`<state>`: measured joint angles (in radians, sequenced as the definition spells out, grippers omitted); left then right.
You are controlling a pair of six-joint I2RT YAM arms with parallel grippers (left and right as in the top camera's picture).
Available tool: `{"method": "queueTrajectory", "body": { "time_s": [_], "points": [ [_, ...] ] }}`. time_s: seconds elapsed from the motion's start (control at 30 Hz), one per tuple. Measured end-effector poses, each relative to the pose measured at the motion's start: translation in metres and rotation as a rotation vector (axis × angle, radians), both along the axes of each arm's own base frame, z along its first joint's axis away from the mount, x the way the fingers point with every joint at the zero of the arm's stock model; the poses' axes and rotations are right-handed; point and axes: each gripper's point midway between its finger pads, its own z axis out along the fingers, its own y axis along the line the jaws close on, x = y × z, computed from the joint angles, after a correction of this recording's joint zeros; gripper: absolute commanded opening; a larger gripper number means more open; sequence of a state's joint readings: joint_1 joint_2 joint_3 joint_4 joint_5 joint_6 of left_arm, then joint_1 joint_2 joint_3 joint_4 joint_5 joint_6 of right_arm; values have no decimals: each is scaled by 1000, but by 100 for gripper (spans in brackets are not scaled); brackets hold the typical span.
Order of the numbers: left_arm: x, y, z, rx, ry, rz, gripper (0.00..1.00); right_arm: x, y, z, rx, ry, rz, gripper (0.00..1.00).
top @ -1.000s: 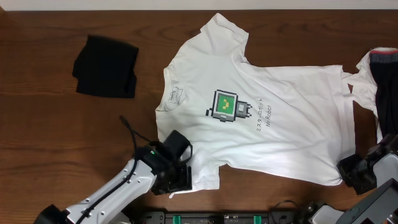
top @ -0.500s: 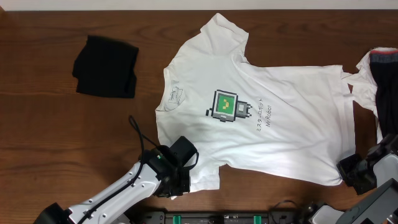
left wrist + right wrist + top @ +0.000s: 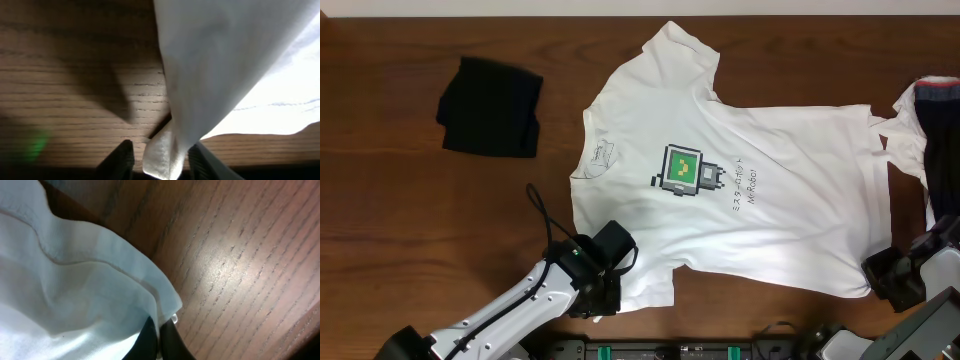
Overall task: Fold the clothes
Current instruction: 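Move the left gripper to the shirt's lower left hem and grasp, then lift the left hem and fold it up toward the collar with the left gripper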
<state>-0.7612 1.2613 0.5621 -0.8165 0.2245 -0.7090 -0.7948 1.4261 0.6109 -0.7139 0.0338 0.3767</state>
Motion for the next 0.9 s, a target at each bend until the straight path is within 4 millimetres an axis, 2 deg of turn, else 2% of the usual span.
{"method": "queueTrajectory", "body": {
  "time_s": [0.37,0.43,0.5,0.77,0.9],
  "points": [
    [-2,3,-5,25,20,1,41,0,0,0,0,0,4,1],
    [-2,3,-7,32,28,5,29,0,0,0,0,0,4,1],
    [-2,3,-9,39,35,11,8,0,0,0,0,0,4,1],
    [-5,5,-10,50,48,3,6,1,0,0,0,-3,10,1],
    [-5,6,-3,62,61,-5,6,9,2,1,-19,-5,58,1]
  ]
}}
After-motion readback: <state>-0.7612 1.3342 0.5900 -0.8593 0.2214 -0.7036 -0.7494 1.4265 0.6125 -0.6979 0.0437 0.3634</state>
